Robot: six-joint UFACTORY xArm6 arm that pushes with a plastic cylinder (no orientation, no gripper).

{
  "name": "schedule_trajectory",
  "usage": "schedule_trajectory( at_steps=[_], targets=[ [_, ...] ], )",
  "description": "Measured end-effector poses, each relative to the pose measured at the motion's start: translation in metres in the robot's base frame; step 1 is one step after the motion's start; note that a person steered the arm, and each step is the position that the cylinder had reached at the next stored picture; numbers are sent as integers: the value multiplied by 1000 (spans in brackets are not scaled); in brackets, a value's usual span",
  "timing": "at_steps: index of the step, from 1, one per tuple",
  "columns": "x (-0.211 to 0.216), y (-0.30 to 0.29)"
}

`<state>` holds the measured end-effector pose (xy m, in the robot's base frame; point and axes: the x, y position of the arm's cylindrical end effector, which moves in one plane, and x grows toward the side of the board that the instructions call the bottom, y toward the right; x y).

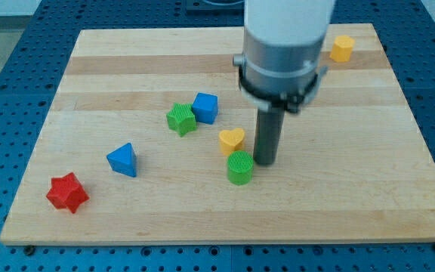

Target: Push the green circle to the center of the board

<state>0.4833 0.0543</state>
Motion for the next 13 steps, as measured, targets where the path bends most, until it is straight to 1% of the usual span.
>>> schedule_trajectory(
  at_steps=[1, 2, 4, 5, 6, 7, 8, 10, 11, 13],
  targets=[
    [-73, 6],
    [-85, 6],
    [-84, -13],
    [-39, 22],
    [46, 54],
    [118, 80],
    [135, 69],
    [134, -41],
    [116, -48],
    [19, -16]
  ],
)
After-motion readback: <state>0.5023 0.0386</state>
